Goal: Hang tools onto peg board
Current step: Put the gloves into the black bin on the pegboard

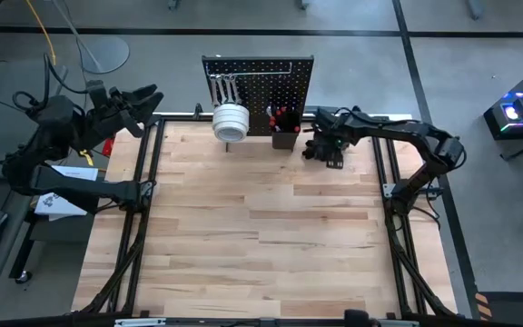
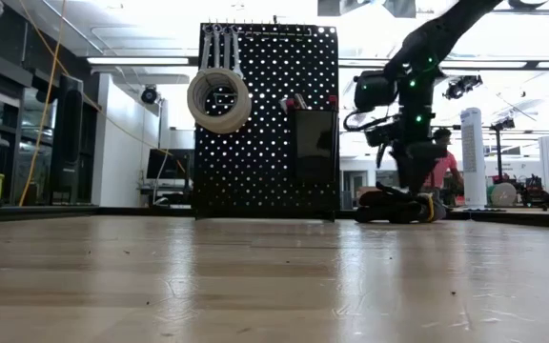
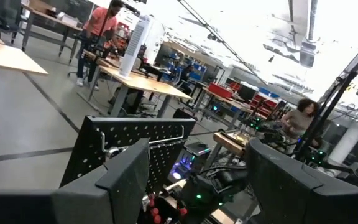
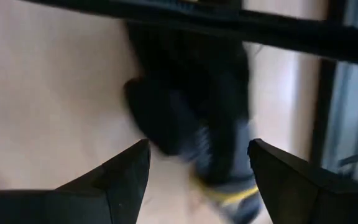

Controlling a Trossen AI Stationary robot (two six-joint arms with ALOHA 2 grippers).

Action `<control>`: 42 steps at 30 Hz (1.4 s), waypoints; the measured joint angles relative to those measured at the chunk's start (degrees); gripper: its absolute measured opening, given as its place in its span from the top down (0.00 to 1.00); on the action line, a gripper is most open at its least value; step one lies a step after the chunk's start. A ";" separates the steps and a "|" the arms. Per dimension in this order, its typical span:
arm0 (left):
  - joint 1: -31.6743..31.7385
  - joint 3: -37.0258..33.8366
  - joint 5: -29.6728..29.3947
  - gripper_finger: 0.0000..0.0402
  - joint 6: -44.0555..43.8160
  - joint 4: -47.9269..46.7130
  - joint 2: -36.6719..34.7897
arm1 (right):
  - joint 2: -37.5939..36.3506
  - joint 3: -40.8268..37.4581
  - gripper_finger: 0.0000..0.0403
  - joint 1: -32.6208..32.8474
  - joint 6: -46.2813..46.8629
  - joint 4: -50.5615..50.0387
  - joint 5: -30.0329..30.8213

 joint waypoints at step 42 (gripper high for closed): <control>-0.02 0.00 -1.88 0.39 -0.81 -1.77 0.29 | -3.88 -3.89 0.97 7.45 24.19 -12.03 -24.99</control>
